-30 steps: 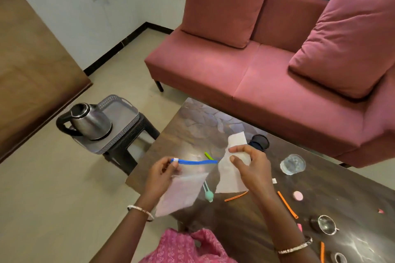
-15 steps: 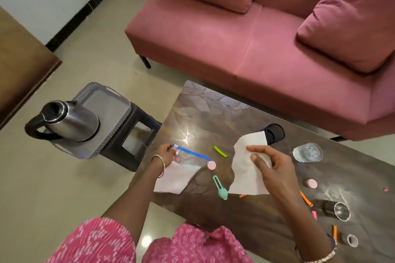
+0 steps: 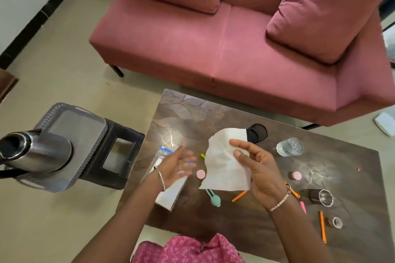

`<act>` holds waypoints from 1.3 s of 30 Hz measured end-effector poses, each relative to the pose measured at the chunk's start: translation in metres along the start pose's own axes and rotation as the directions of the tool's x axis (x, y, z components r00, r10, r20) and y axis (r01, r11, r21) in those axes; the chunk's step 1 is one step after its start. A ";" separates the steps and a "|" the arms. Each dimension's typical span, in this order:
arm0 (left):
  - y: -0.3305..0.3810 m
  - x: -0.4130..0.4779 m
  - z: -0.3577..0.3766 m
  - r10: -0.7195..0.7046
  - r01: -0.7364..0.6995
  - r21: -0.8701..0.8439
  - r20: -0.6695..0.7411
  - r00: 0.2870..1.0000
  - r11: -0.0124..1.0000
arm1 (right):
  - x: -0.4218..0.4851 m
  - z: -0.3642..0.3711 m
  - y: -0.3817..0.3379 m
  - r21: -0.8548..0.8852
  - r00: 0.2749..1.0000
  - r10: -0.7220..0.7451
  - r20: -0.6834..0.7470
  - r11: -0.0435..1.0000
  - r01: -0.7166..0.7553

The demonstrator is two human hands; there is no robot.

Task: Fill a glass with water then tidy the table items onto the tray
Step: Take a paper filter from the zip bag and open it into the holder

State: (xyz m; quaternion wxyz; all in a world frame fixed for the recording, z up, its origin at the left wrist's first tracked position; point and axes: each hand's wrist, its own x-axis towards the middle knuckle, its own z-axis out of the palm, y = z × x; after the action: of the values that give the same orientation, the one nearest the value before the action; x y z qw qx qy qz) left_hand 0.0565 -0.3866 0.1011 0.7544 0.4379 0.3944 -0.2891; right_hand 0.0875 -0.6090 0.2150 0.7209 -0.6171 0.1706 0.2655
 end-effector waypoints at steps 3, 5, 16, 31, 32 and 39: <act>-0.004 -0.024 0.024 -0.077 0.142 -0.132 0.404 0.911 0.981 | -0.006 0.000 -0.005 0.062 0.999 0.004 0.046 0.998 -0.007; -0.005 -0.032 0.037 -0.004 0.128 -0.207 0.512 0.859 0.970 | -0.011 -0.003 -0.007 0.065 0.998 -0.009 0.063 0.998 0.005; 0.024 -0.053 0.073 0.457 -0.502 0.209 0.229 0.859 0.839 | -0.019 -0.045 0.003 -0.125 0.969 -0.157 -0.189 0.983 0.134; -0.036 0.015 0.136 0.479 -0.392 0.697 0.078 0.874 0.601 | 0.006 -0.131 0.060 -0.057 0.924 0.221 -0.311 0.967 -0.250; -0.039 0.021 0.144 0.500 -0.374 0.743 0.061 0.864 0.555 | 0.008 -0.140 0.064 -0.115 0.922 0.183 -0.340 0.965 -0.234; -0.049 0.044 0.195 0.447 -0.332 0.707 0.026 0.894 0.624 | 0.035 -0.198 0.068 -0.250 0.928 -0.072 -0.365 0.968 -0.024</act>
State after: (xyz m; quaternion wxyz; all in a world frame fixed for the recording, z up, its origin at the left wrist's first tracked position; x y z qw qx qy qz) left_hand 0.1078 -0.5862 0.1023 0.5455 0.7840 0.2082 -0.2107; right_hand 0.0914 -0.7904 0.1049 0.5953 -0.7440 0.2613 0.1546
